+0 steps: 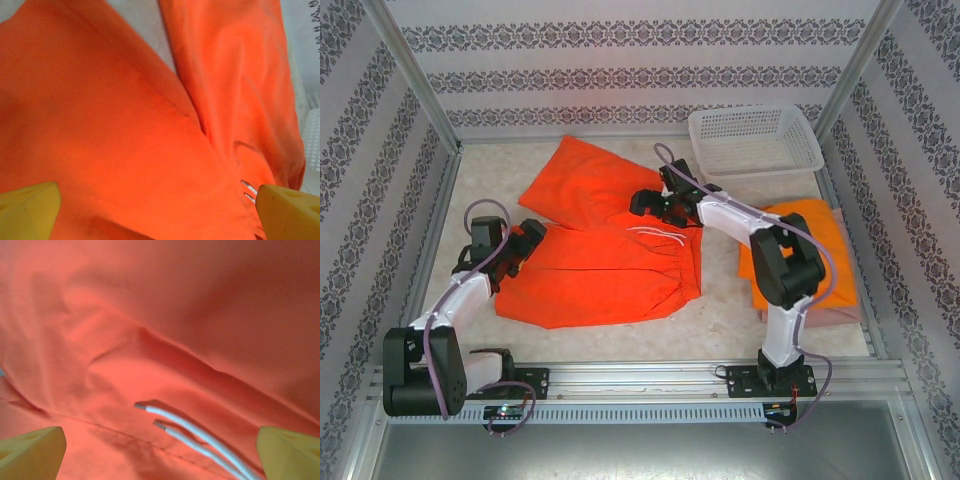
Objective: Fold and stack the shorts
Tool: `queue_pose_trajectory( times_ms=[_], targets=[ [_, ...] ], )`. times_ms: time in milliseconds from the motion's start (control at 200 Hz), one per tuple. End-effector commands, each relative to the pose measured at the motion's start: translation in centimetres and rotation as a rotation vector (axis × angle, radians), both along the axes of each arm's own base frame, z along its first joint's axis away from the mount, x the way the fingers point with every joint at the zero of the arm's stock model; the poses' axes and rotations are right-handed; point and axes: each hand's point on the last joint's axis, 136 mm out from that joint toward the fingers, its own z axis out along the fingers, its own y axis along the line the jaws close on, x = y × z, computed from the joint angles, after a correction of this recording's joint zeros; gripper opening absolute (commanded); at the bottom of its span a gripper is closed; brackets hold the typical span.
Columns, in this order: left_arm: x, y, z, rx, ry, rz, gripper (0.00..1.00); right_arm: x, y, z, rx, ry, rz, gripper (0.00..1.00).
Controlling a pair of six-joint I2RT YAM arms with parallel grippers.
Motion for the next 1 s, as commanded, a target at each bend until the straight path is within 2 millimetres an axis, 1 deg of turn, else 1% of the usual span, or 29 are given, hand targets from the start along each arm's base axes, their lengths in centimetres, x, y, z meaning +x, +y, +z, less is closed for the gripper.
queue_pose_trajectory(
  times_ms=[0, 140, 220, 330, 415, 510, 584, 634, 679, 709, 774, 819, 869, 894, 899, 909, 949, 954, 999],
  targets=[
    [-0.2, 0.5, -0.2, 0.015, -0.029, 0.036, 1.00, 0.6, 0.4, -1.5, -0.044, 0.041, 0.036, 0.98],
    [-1.2, 0.7, -3.6, 0.018, 0.054, 0.047, 1.00, 1.5, 1.1, -3.7, -0.074, 0.081, 0.054, 0.98],
    [-1.1, 1.0, -4.5, 0.030, 0.077, 0.048, 1.00, 2.1, 1.4, -4.7, -0.096, 0.101, 0.066, 0.98],
    [-1.1, 2.4, -5.4, 0.057, 0.101, 0.090, 1.00, 3.1, 1.9, -6.0, -0.131, 0.124, 0.093, 0.98],
    [-0.6, 3.7, -5.7, 0.064, 0.105, 0.126, 1.00, 4.1, 2.4, -6.6, -0.140, 0.134, 0.112, 0.98],
    [0.3, 4.9, -5.3, 0.067, 0.084, 0.156, 1.00, 5.3, 3.1, -7.0, -0.140, 0.137, 0.125, 0.98],
    [1.6, 5.9, -4.3, 0.061, 0.054, 0.168, 1.00, 6.5, 3.9, -6.8, -0.126, 0.135, 0.135, 0.98],
    [2.5, 6.4, -3.1, 0.051, 0.025, 0.168, 1.00, 7.2, 4.3, -6.4, -0.110, 0.133, 0.142, 0.98],
    [3.0, 6.6, -1.7, 0.044, 0.002, 0.168, 1.00, 7.9, 4.7, -5.5, -0.088, 0.119, 0.147, 0.98],
    [3.1, 6.8, -0.6, 0.051, -0.017, 0.171, 1.00, 8.3, 5.0, -4.6, -0.071, 0.099, 0.154, 0.98],
    [2.4, 7.1, 1.6, 0.078, -0.030, 0.187, 1.00, 8.8, 5.8, -1.7, -0.042, 0.033, 0.182, 0.98],
    [1.1, 7.4, 2.7, 0.108, -0.012, 0.213, 1.00, 8.9, 6.0, 0.7, -0.038, -0.026, 0.208, 0.98],
    [-1.1, 7.8, 3.5, 0.132, 0.016, 0.255, 1.00, 8.4, 6.1, 3.4, -0.042, -0.087, 0.235, 0.98],
    [-2.1, 7.9, 3.6, 0.140, 0.027, 0.274, 1.00, 8.1, 6.1, 4.8, -0.042, -0.118, 0.249, 0.98],
    [-2.4, 7.9, 3.6, 0.141, 0.031, 0.278, 1.00, 8.0, 6.1, 4.8, -0.044, -0.121, 0.252, 0.98],
    [-2.8, 7.9, 3.8, 0.143, 0.030, 0.287, 1.00, 7.9, 6.1, 5.5, -0.042, -0.138, 0.256, 0.98],
    [-4.6, 7.9, 3.9, 0.145, 0.050, 0.320, 1.00, 7.1, 6.1, 7.6, -0.041, -0.190, 0.277, 0.98],
    [-4.8, 8.0, 3.9, 0.145, 0.051, 0.326, 1.00, 7.0, 6.1, 7.6, -0.042, -0.191, 0.279, 0.98],
    [-6.6, 7.9, 3.9, 0.142, 0.076, 0.354, 1.00, 6.0, 6.0, 10.1, -0.034, -0.253, 0.300, 0.98]
  ],
)
